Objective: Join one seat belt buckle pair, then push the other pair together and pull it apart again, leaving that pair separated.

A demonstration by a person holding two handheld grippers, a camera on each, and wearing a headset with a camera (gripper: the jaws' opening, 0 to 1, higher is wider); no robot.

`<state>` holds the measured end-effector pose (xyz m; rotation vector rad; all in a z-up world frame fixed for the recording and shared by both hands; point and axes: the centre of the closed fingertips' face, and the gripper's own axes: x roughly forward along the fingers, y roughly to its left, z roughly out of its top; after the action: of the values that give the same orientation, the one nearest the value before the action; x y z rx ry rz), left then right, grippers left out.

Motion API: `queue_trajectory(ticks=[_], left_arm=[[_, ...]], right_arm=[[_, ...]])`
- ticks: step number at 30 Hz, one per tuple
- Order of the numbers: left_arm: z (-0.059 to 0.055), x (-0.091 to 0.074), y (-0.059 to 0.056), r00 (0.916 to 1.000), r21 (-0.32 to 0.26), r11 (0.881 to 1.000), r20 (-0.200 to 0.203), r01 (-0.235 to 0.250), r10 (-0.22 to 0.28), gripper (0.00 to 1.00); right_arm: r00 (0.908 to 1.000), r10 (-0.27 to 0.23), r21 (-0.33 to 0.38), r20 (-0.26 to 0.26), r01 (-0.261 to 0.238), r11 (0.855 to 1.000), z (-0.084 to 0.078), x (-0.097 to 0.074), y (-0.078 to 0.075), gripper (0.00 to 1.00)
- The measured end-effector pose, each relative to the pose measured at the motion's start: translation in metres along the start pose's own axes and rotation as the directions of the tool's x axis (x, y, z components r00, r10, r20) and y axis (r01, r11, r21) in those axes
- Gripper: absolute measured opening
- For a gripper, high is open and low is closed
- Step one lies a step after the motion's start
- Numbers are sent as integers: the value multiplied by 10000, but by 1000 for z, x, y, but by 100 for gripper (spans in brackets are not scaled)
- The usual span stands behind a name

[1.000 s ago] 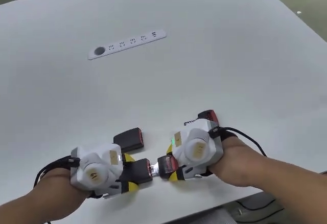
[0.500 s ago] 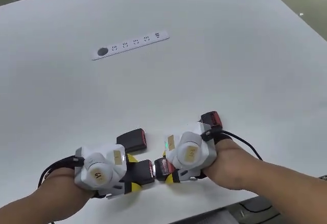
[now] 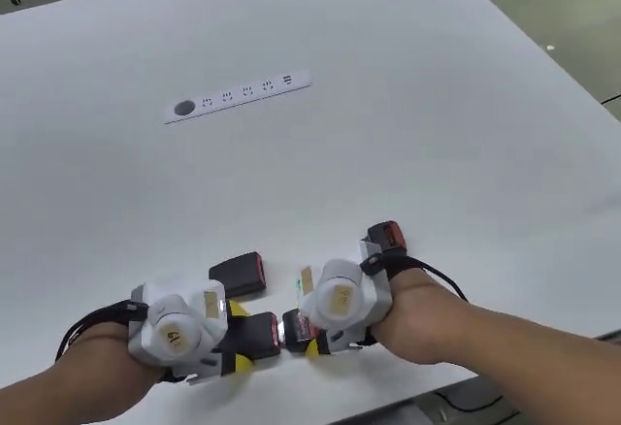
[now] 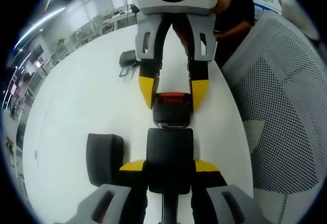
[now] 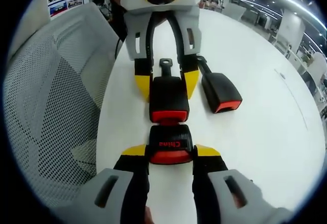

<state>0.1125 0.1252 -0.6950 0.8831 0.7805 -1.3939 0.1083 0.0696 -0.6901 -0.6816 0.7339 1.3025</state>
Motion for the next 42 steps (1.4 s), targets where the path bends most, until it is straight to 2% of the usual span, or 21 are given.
queue_trajectory(ticks=[15, 31, 34, 42], left_arm=[[2, -2, -2, 9999, -104, 9999, -51, 100, -100, 33], [6, -4, -2, 9996, -90, 9997, -191, 209, -211, 34], [5, -4, -2, 9995, -97, 9998, -236, 188, -190, 34], [3, -3, 0, 9988, -82, 9996, -406, 280, -283, 34]], right_arm=[[9999, 125, 173, -35, -125, 9998, 1, 0, 0, 32], [10000, 43, 292, -24, -42, 9996, 0, 1, -1, 33], [9999, 24, 286, -119, -20, 9996, 0, 1, -1, 33], [9964, 305, -91, -791, -313, 9995, -1, 2, -1, 34]])
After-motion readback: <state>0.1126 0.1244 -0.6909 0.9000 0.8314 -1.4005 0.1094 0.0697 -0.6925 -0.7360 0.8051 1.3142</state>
